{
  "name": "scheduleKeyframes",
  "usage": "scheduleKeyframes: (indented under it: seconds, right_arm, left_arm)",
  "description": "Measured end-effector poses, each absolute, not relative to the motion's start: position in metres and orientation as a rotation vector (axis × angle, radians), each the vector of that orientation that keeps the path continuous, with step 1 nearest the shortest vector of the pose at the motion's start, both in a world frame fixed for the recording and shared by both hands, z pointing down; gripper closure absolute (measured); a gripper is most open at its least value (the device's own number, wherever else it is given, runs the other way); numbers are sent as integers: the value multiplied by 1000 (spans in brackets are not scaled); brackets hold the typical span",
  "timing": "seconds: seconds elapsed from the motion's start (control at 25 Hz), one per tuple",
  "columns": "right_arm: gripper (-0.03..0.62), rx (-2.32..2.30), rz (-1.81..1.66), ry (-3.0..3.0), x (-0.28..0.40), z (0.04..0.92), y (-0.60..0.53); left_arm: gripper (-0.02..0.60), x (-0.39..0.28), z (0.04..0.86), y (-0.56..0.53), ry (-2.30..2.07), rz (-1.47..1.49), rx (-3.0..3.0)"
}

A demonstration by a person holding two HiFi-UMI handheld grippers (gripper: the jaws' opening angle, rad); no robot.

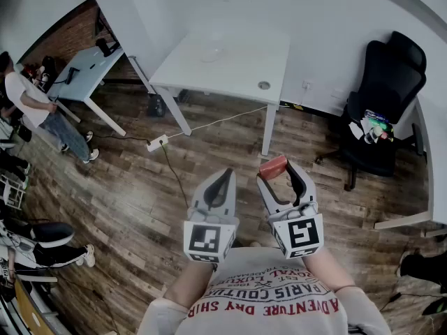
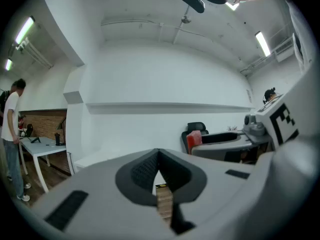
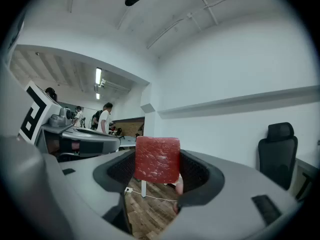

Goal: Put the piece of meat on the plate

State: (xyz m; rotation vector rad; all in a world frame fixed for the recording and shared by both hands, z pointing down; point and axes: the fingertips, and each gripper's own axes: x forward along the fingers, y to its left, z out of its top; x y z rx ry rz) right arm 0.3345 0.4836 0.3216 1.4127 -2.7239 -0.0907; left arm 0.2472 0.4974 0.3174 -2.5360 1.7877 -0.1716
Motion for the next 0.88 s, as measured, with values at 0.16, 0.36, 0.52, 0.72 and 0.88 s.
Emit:
scheduleKeyframes:
  seconds: [0.16,0.36,0.52,0.72,0.88]
  right_arm:
    - [313,1402,-103,-2707,337,323,481]
    - [313,1438,-53,-2717,348,324,476]
    - [313,1433,1,-2757,351,322,474]
    - [313,1376,-32,-2766,339,324,471]
    - [313,1337,15,-2780,326,333,455]
  left_arm:
    - [575,248,326,494,1796,-173,-2551]
    - [575,253,327,492,1796,-173,-2552]
    - [575,249,333,490,1823,-195,-2558]
    - [575,236,337,486,1844,-205,-2559]
    - [575,221,344,473,1863,-216,-2561]
